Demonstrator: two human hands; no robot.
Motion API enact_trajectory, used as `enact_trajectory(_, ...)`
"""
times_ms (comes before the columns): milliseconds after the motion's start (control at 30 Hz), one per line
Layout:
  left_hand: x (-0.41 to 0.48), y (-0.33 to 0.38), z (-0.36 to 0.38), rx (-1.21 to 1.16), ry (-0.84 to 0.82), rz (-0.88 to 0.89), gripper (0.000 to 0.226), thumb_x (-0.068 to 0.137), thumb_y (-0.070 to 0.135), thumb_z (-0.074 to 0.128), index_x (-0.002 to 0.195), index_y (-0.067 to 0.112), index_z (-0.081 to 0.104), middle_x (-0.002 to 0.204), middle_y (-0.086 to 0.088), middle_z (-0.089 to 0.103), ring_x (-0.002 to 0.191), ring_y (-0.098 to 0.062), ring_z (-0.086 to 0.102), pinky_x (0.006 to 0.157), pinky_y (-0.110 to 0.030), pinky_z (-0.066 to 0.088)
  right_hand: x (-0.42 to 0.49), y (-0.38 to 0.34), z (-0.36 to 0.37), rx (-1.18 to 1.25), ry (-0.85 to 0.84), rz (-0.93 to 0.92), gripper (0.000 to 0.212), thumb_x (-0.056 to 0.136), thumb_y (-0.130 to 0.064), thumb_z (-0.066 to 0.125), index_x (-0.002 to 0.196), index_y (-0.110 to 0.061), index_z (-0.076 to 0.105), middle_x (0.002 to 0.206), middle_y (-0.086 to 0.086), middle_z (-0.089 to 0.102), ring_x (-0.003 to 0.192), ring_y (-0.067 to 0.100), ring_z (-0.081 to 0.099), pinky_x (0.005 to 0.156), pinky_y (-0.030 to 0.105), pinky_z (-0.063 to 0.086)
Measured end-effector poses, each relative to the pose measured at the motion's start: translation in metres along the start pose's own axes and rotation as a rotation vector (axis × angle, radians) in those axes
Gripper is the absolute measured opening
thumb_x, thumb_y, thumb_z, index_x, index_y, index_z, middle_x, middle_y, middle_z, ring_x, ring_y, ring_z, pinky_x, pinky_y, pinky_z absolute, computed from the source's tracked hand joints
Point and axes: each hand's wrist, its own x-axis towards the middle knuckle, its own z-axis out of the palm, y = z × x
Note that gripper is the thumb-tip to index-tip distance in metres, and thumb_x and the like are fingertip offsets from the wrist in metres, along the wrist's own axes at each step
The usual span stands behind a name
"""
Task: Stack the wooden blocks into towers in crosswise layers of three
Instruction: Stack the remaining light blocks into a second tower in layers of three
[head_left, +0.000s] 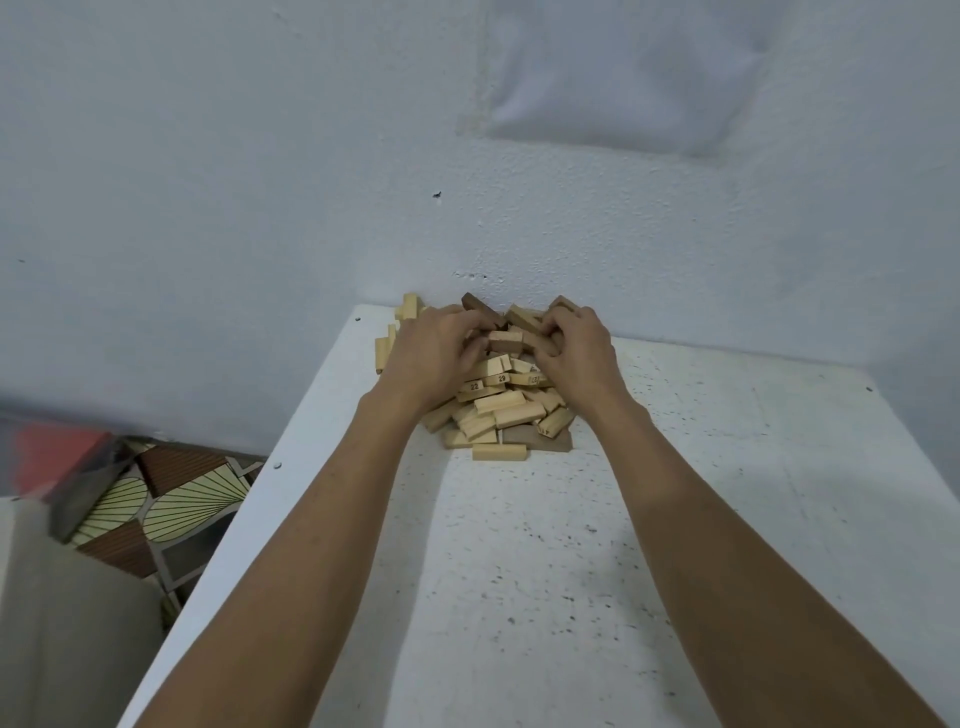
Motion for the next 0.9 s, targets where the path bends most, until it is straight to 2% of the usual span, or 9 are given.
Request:
enact_trajectory(133,-0.004,0.001,-0.001,-0.014,0.010,0.017,0.023,0.096,0.019,0.057,0.115,0.018,0.070,0.096,-0.001,0.065,0.093,-0.024,0.060,0.069,-0.031,0.031,0.001,0.007,-0.001,0.060,0.021,-0.019,0.007,0.086,-0.013,0.073,0.091,-0.012,0.068,0.100,0.007,0.062,0.100,0.020,0.055,0.076,0.025,0.040)
enact_trajectory(267,-0.007,-0.002,-0.001,-0.027,0.021,0.002,0.024,0.097,0.020,0.058,0.117,0.020,0.070,0.098,-0.002,0.067,0.092,-0.023,0.060,0.069,-0.030,0.032,-0.008,0.008,-0.008,0.141,0.060,-0.015,0.015,0.087,-0.025,0.075,0.093,-0.011,0.072,0.099,0.004,0.065,0.099,0.017,0.057,0.082,0.026,0.044)
enact_trajectory(400,-0.016,0.000,-0.006,-0.087,0.066,-0.020,0.023,0.097,0.022,0.058,0.117,0.020,0.070,0.093,0.001,0.065,0.089,-0.020,0.060,0.069,-0.027,0.033,-0.026,0.000,-0.023,0.211,0.136,0.010,0.014,0.087,-0.019,0.075,0.098,-0.011,0.074,0.101,0.002,0.066,0.097,0.012,0.060,0.080,0.005,0.039)
enact_trajectory(467,-0.024,0.005,-0.012,-0.109,0.099,-0.020,0.023,0.097,0.023,0.057,0.116,0.020,0.070,0.090,0.005,0.061,0.088,-0.019,0.059,0.069,-0.028,0.035,-0.042,-0.008,-0.032,0.262,0.181,0.030,0.013,0.087,-0.016,0.074,0.099,-0.011,0.075,0.101,0.001,0.066,0.098,0.011,0.060,0.082,0.006,0.040)
enact_trajectory(567,-0.042,0.015,-0.024,-0.155,0.143,-0.009,0.021,0.097,0.025,0.058,0.115,0.021,0.070,0.092,0.003,0.066,0.088,-0.017,0.060,0.071,-0.031,0.042,-0.073,-0.020,-0.044,0.355,0.226,0.084,0.010,0.088,-0.019,0.074,0.097,-0.015,0.074,0.102,-0.004,0.067,0.097,0.005,0.060,0.090,0.018,0.046)
enact_trajectory(700,-0.079,0.038,-0.038,-0.283,0.136,-0.035,0.020,0.098,0.026,0.060,0.113,0.020,0.071,0.097,0.005,0.071,0.087,-0.013,0.062,0.079,-0.039,0.051,-0.123,-0.032,-0.054,0.375,0.231,0.156,0.009,0.090,-0.026,0.071,0.097,-0.021,0.073,0.100,-0.006,0.066,0.090,-0.007,0.056,0.076,0.004,0.040)
enact_trajectory(800,-0.113,0.060,-0.042,-0.362,0.104,-0.097,0.018,0.098,0.026,0.060,0.110,0.020,0.072,0.096,0.010,0.071,0.084,-0.007,0.061,0.076,-0.033,0.051,-0.164,-0.040,-0.062,0.358,0.219,0.181,0.008,0.091,-0.024,0.070,0.098,-0.021,0.072,0.099,-0.005,0.065,0.090,-0.008,0.055,0.072,0.003,0.040)
enact_trajectory(900,-0.150,0.083,-0.040,-0.405,0.061,-0.199,0.021,0.096,0.028,0.062,0.114,0.023,0.072,0.096,0.013,0.070,0.083,-0.001,0.062,0.071,-0.020,0.049,-0.204,-0.047,-0.071,0.327,0.175,0.183,0.012,0.089,-0.035,0.070,0.095,-0.024,0.071,0.095,-0.009,0.062,0.090,-0.001,0.058,0.071,0.004,0.041)
